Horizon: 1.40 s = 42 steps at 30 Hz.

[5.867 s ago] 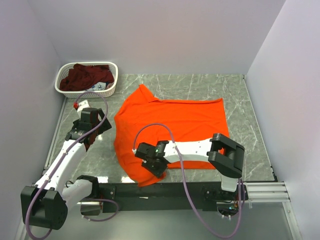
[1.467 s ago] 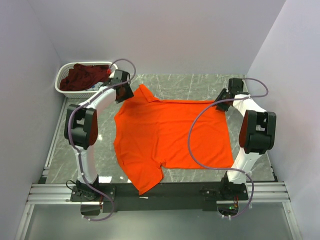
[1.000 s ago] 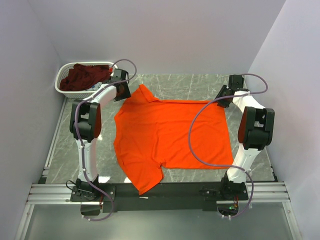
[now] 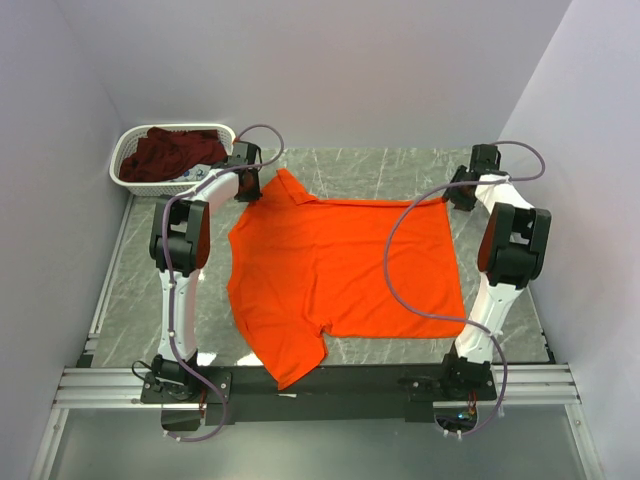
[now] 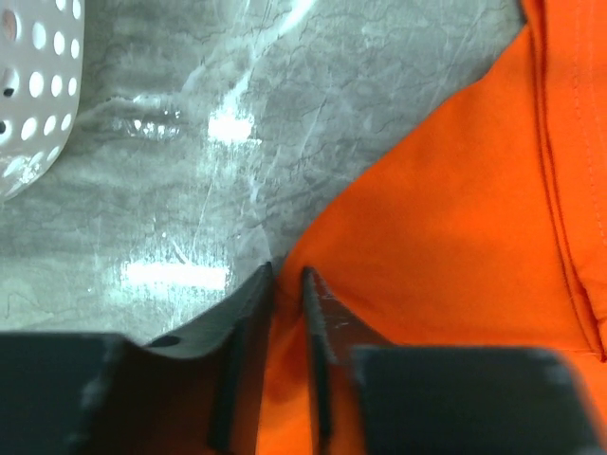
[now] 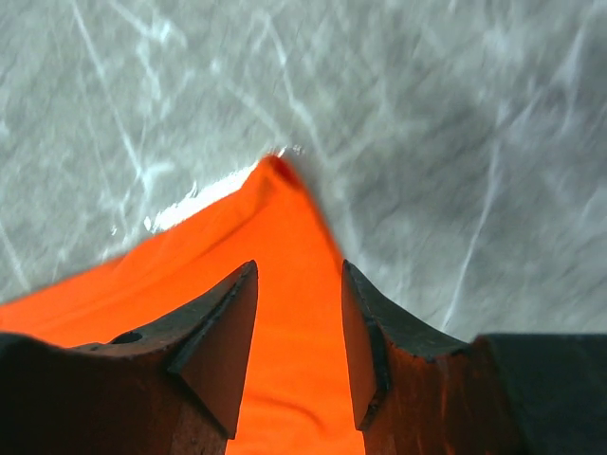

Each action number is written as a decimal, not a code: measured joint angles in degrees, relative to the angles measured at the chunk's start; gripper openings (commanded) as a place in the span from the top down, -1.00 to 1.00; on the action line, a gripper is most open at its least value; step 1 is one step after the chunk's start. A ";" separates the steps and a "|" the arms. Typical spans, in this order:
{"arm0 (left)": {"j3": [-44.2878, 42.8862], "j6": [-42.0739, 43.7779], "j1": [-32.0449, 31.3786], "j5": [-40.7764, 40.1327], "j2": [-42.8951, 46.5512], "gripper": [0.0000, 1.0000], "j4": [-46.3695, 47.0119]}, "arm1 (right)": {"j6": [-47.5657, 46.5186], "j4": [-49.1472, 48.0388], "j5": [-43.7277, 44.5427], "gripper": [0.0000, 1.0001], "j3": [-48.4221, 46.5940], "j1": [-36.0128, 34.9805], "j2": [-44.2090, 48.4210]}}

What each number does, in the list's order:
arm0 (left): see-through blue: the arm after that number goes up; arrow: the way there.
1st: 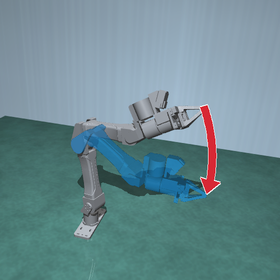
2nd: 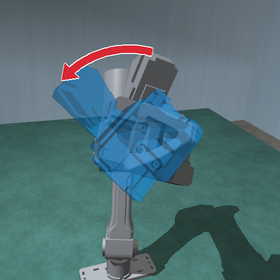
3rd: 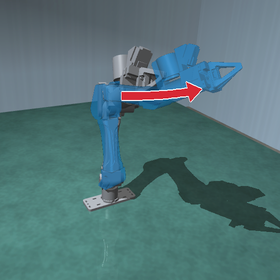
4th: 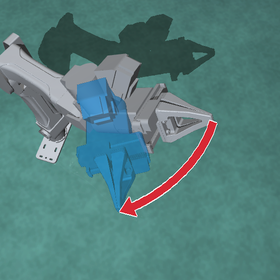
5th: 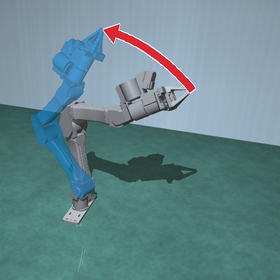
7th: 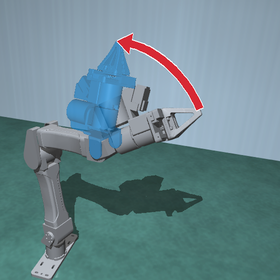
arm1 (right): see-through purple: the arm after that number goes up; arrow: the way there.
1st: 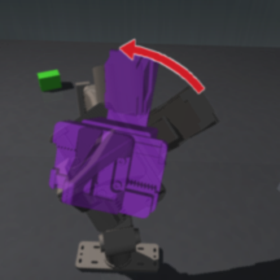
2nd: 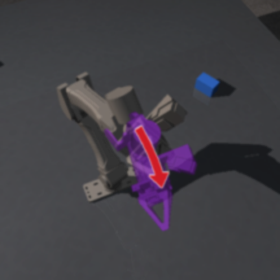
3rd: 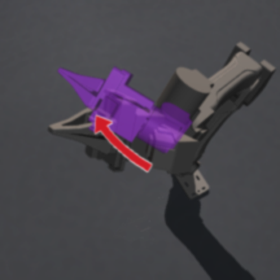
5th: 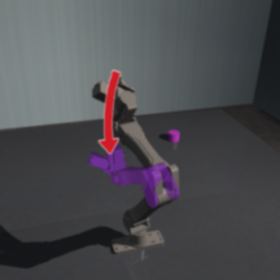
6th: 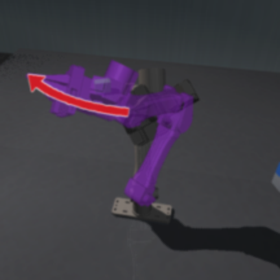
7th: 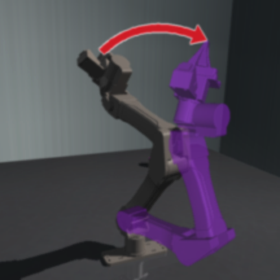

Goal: Fold and stack the t-shirts
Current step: Flatten the tshirt out

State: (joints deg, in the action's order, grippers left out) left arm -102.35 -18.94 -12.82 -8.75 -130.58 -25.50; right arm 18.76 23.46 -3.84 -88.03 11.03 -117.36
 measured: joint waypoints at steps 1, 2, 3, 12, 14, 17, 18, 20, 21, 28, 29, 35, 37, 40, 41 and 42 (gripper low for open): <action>0.00 0.20 0.00 0.04 -0.09 0.63 0.20 | -0.74 0.24 0.09 0.05 -1.09 0.20 -0.83; 0.00 0.44 0.00 0.15 -0.15 0.72 0.46 | -1.57 0.44 0.20 0.05 -2.12 0.35 -1.64; 0.00 0.61 0.00 0.28 -0.17 0.74 0.68 | -2.38 0.70 0.20 0.05 -2.97 0.46 -2.38; -0.11 1.70 0.00 1.22 -0.28 0.88 0.92 | -8.90 4.15 -3.74 0.06 -8.68 0.63 -8.39; -0.31 1.75 0.00 1.38 -0.42 0.89 0.85 | -10.08 5.11 -5.29 0.05 -10.51 0.63 -9.75; -0.55 1.75 0.00 1.44 -0.52 0.90 0.83 | -11.41 6.45 -6.91 0.05 -12.96 0.63 -11.50; -0.55 1.75 0.00 1.44 -0.55 0.90 0.83 | -11.76 6.93 -7.45 0.06 -13.97 0.63 -12.20; -0.55 1.75 0.00 1.44 -0.55 0.90 0.81 | -12.31 7.98 -8.31 0.08 -16.24 0.63 -13.49; -0.55 1.75 0.00 1.44 -0.55 0.90 0.81 | -12.50 8.39 -8.63 0.09 -17.35 0.63 -14.16; -0.68 1.73 0.02 1.46 -0.55 0.91 0.66 | -12.76 12.00 -9.62 0.12 -23.26 0.42 -17.49; -0.68 1.73 0.04 1.46 -0.55 0.90 0.63 | -12.76 12.31 -9.70 0.13 -24.11 0.37 -17.94; -0.87 1.73 0.26 1.79 -0.63 0.89 0.39 | -12.76 14.75 -9.97 0.22 -27.08 0.37 -19.52; -0.87 1.70 0.33 1.95 -0.63 0.89 0.37 | -12.76 15.28 -10.25 0.24 -28.06 0.37 -20.09; -0.94 1.70 0.44 2.12 -0.68 0.89 0.33 | -12.76 15.54 -10.60 0.32 -28.72 0.37 -20.59; -1.07 1.70 0.44 2.16 -0.74 0.89 0.22 | -12.76 15.72 -10.62 0.38 -28.96 0.37 -20.70; -1.22 1.70 0.46 2.21 -0.85 0.89 0.07 | -12.76 15.78 -10.64 0.41 -29.11 0.37 -20.81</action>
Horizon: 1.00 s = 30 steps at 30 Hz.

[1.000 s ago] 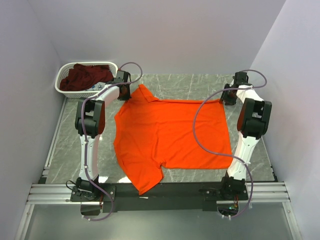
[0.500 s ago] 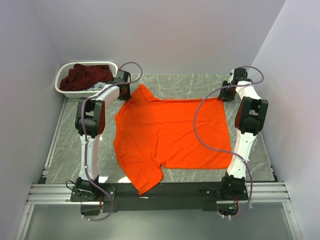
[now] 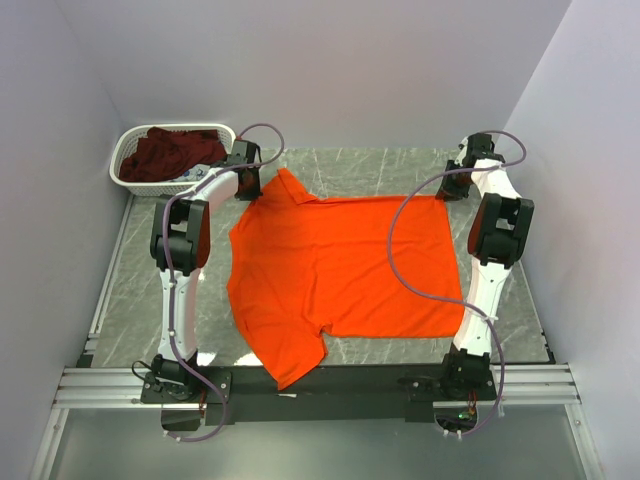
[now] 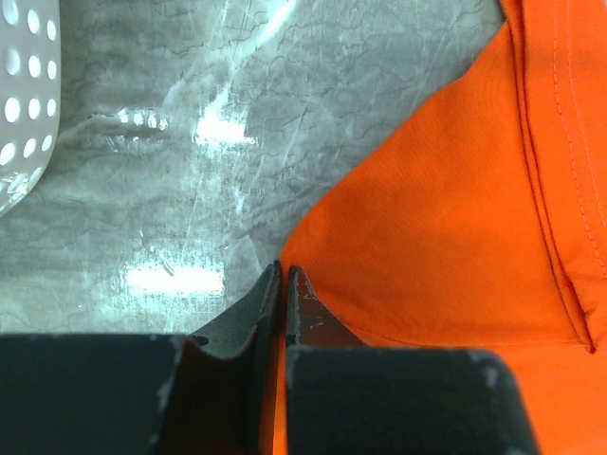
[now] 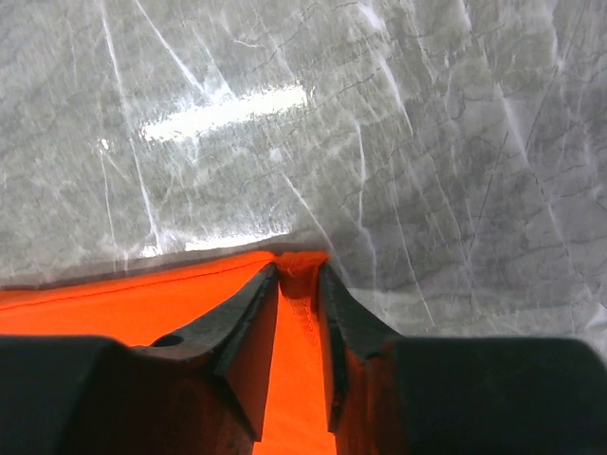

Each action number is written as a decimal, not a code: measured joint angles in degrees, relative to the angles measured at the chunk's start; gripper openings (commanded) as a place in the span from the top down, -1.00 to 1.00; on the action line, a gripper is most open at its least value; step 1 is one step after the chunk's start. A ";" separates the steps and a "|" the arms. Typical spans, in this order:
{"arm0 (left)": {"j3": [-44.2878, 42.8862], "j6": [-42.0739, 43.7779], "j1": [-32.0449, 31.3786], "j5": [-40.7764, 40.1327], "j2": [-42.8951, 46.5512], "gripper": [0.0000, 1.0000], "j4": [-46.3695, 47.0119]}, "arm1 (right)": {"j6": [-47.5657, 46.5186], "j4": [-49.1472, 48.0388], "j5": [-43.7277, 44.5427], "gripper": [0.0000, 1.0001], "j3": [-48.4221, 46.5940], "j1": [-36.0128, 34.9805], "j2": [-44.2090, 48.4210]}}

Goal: Fold and stack the t-shirts
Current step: Flatten the tshirt out

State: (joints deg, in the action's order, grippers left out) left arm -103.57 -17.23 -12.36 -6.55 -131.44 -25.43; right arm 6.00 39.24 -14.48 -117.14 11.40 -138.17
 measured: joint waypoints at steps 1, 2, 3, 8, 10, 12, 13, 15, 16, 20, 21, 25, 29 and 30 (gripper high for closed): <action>-0.17 0.00 0.02 0.09 -0.07 0.89 -0.17 | 0.02 0.17 -0.04 0.45 -0.20 0.00 -0.11; -0.31 0.00 0.07 0.17 -0.11 0.89 -0.35 | 0.02 0.35 -0.04 0.61 -0.44 0.00 -0.31; -0.35 0.00 0.11 0.28 -0.17 0.89 -0.39 | -0.11 0.72 -0.09 0.69 -0.98 0.00 -0.63; -0.61 0.04 0.20 0.55 -0.31 0.99 -0.59 | 0.07 1.68 -0.31 0.91 -2.78 -0.02 -1.73; -0.76 0.09 0.24 0.70 -0.42 0.99 -0.68 | 0.07 1.75 -0.28 0.92 -2.80 -0.02 -1.77; -0.81 0.28 0.28 0.81 -0.42 0.99 -0.68 | 0.09 1.73 -0.26 0.93 -2.80 -0.02 -1.77; -0.81 0.48 0.28 0.87 -0.42 0.99 -0.68 | 0.11 1.68 -0.24 0.99 -2.80 -0.02 -1.77; -0.81 0.79 0.28 0.87 -0.42 0.99 -0.68 | 0.22 1.51 -0.17 1.00 -2.67 -0.02 -1.77; -0.81 1.05 0.28 0.90 -0.42 0.99 -0.68 | 0.33 1.33 -0.17 1.00 -2.45 -0.02 -1.66; -0.81 1.53 0.28 0.96 -0.31 0.99 -0.63 | 0.52 -0.15 0.02 1.00 -0.83 0.00 -0.81; -0.81 1.57 0.31 0.98 -0.28 0.99 -0.63 | 0.55 -0.50 0.13 1.00 -0.35 -0.02 -0.50; -0.81 1.66 0.44 1.33 -0.15 0.99 -0.68 | 0.55 -0.94 0.70 1.00 0.68 -0.02 0.20; -0.81 1.70 0.70 1.36 0.13 0.99 -1.53 | 0.74 -0.98 1.46 1.00 2.51 -0.07 1.99; -0.68 1.70 0.79 1.36 0.33 0.99 -1.75 | 0.79 -0.96 1.55 1.00 2.93 -0.07 2.64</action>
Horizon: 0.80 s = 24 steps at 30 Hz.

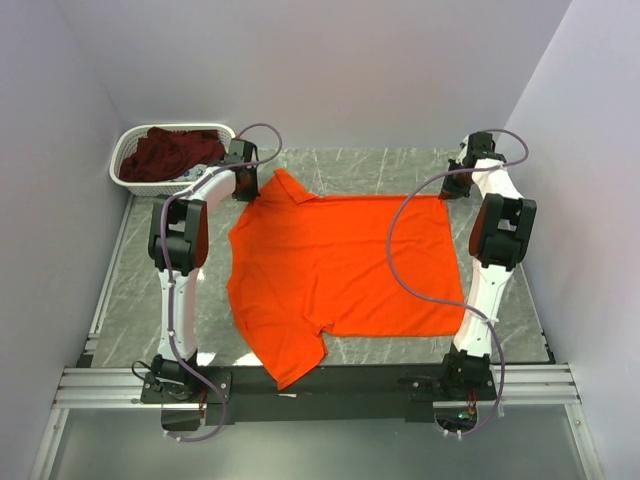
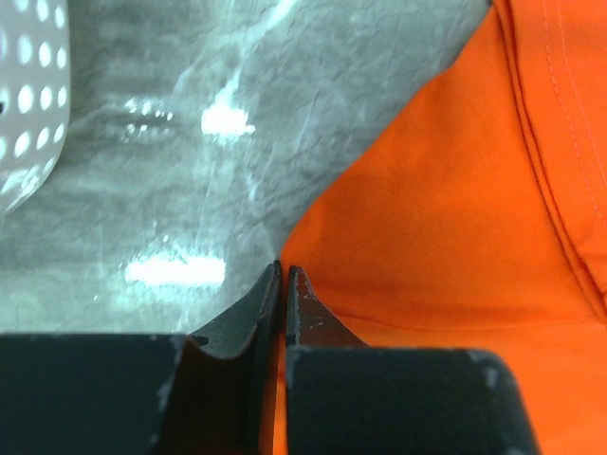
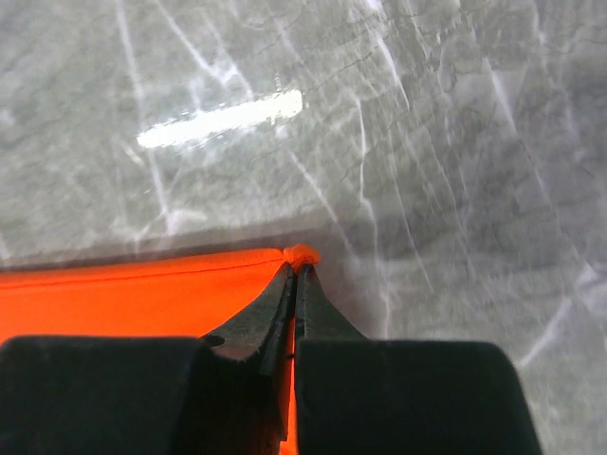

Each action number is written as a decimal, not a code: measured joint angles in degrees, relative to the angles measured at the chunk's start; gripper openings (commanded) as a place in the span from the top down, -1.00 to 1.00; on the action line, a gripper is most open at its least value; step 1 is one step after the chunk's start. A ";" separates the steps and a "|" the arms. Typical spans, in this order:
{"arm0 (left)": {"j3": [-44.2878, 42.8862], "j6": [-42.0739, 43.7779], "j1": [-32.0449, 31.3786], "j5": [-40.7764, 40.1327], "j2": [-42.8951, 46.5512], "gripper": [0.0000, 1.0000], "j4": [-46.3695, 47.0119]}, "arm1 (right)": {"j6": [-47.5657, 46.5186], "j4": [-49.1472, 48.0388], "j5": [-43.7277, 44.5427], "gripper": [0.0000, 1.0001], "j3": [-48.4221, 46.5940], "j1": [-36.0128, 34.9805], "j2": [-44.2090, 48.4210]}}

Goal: Fold and stack the t-shirts
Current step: Flatten the tshirt out, then fold the tshirt

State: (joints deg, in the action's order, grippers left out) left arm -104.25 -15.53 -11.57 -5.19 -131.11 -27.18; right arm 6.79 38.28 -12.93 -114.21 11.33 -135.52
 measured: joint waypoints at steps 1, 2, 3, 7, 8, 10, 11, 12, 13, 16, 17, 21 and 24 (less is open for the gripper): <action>0.26 0.00 0.07 0.00 0.26 0.99 -0.20 | 0.00 0.09 0.04 1.00 0.26 0.00 0.66; 0.66 0.00 0.15 0.00 0.59 0.99 -0.33 | 0.02 0.22 0.02 1.00 0.33 0.00 1.25; 1.03 -0.02 0.20 0.00 1.01 0.99 -0.44 | 0.15 0.17 0.02 1.00 0.46 0.00 1.84; 2.14 -0.04 0.33 -0.02 2.73 0.99 -1.01 | 0.42 -0.22 -0.09 1.00 3.06 0.00 5.14; 2.34 -0.04 0.35 -0.02 3.06 0.99 -1.05 | 0.55 -0.24 -0.15 1.00 3.61 0.00 5.64; 2.89 -0.02 0.35 -0.02 4.17 0.99 -1.33 | 0.83 -0.59 -0.26 1.00 5.01 0.02 6.71; 3.04 -0.02 0.35 -0.02 4.63 0.99 -1.40 | 0.90 -0.66 -0.28 1.00 5.57 0.02 7.08; 3.15 -0.02 0.35 -0.02 5.09 0.99 -1.49 | 1.05 -0.72 -0.31 1.00 6.16 0.02 7.41; 3.28 0.00 0.35 -0.02 5.57 0.99 -1.49 | 1.16 -0.83 -0.31 1.00 6.75 0.02 7.76; 3.78 0.09 0.35 -0.02 6.88 0.99 -1.53 | 1.51 -1.03 -0.33 1.00 8.90 0.04 9.29; 3.98 0.17 0.35 -0.02 7.26 0.99 -1.55 | 1.73 -1.07 -0.35 1.00 9.68 0.07 9.99; 5.22 0.46 0.35 -0.04 8.96 0.99 -1.79 | 2.58 -1.70 -0.52 1.00 12.52 0.26 12.92; 6.64 0.46 0.35 -0.09 10.67 0.99 -2.05 | 3.37 -2.08 -1.09 1.00 14.78 0.59 15.17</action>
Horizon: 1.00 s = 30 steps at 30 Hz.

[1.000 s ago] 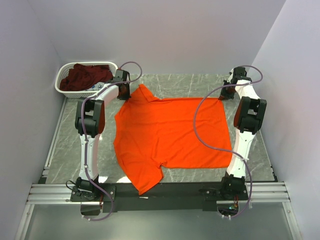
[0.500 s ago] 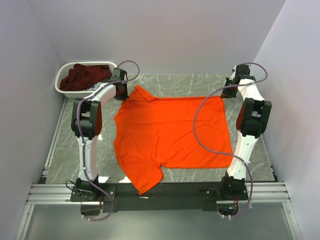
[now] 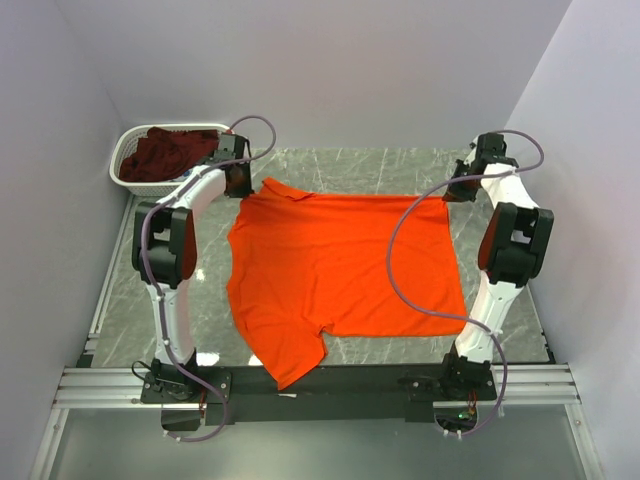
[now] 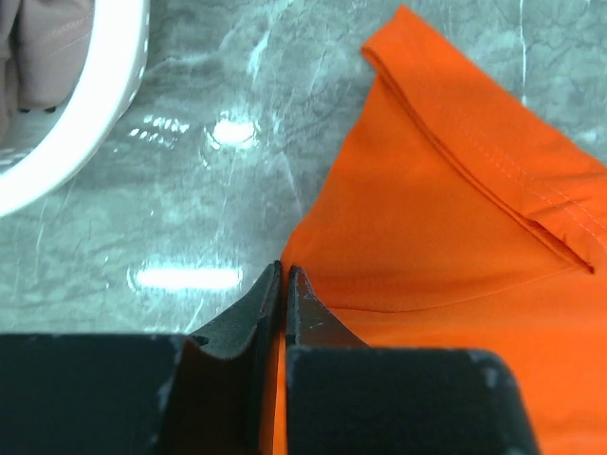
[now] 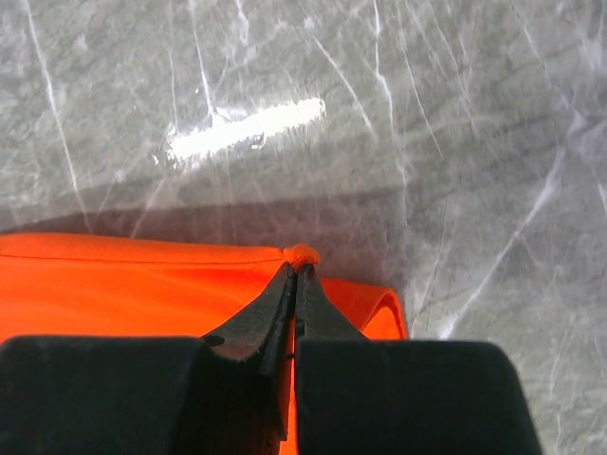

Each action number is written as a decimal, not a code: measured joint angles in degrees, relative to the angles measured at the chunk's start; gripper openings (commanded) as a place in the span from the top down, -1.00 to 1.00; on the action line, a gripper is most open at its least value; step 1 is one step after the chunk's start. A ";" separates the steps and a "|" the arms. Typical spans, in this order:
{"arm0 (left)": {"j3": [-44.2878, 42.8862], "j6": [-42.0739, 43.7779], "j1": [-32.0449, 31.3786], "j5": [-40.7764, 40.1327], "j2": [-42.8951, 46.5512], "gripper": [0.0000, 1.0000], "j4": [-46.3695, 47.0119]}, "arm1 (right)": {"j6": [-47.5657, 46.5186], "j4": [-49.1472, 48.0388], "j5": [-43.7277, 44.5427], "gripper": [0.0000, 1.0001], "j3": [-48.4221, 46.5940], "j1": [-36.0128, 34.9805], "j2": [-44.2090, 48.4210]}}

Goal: Fold and stack the t-shirts
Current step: Fold the tshirt

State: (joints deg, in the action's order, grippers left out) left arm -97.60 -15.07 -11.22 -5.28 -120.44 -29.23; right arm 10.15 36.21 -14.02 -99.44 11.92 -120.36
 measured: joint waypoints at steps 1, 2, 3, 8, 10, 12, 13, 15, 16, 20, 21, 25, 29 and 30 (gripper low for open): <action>0.35 0.00 0.00 0.00 0.48 0.99 -0.17 | 0.33 -0.17 -0.15 1.00 0.79 0.17 0.72; 0.76 -0.02 0.00 0.00 0.90 0.99 -0.20 | 0.57 -0.39 -0.28 1.00 1.75 0.35 1.55; 1.18 -0.02 0.00 0.00 1.46 0.99 -0.35 | 0.83 -0.46 -0.39 1.00 2.75 0.52 2.40; 3.61 -0.09 0.00 -0.09 3.85 0.99 -0.59 | 1.99 -0.83 -0.61 1.00 6.97 1.42 6.75; 4.94 -0.22 0.00 -0.11 5.11 0.99 -0.66 | 2.43 -1.05 -0.74 1.00 7.93 1.70 7.96; 6.32 -0.37 0.00 -0.13 6.29 0.99 -0.66 | 2.91 -1.44 -0.94 1.00 8.85 2.08 8.96; 7.10 -0.52 0.00 -0.13 6.99 0.99 -0.57 | 3.30 -1.62 -1.09 1.00 9.44 2.25 9.38; 8.66 -0.72 0.00 -0.15 8.31 0.99 -0.63 | 3.78 -2.03 -1.31 1.00 10.78 2.56 10.21; 9.46 -0.87 0.00 -0.13 8.94 0.99 -0.57 | 4.00 -2.12 -1.38 1.00 11.50 2.69 10.64; 12.46 -1.25 0.00 -0.11 11.02 0.99 -0.61 | 4.90 -2.38 -1.49 1.00 14.03 2.93 12.15; 13.16 -1.33 0.00 -0.13 11.54 0.99 -0.59 | 5.03 -2.43 -1.49 1.00 14.53 2.97 12.50; 15.61 -2.03 0.00 -0.07 13.29 0.99 -0.66 | 5.44 -2.64 -1.42 1.00 16.41 3.13 13.79; 17.70 -2.64 0.00 0.09 14.56 0.99 -0.59 | 5.90 -2.54 -0.63 1.00 17.84 3.23 15.06; 18.23 -2.71 0.00 0.11 14.86 0.99 -0.63 | 6.08 -2.54 -0.33 1.00 18.18 3.30 15.39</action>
State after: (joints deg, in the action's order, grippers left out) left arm -79.37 -17.78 -11.22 -5.17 -105.58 -29.87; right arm 16.23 33.67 -14.35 -81.25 15.22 -104.97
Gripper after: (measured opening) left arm 0.078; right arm 0.010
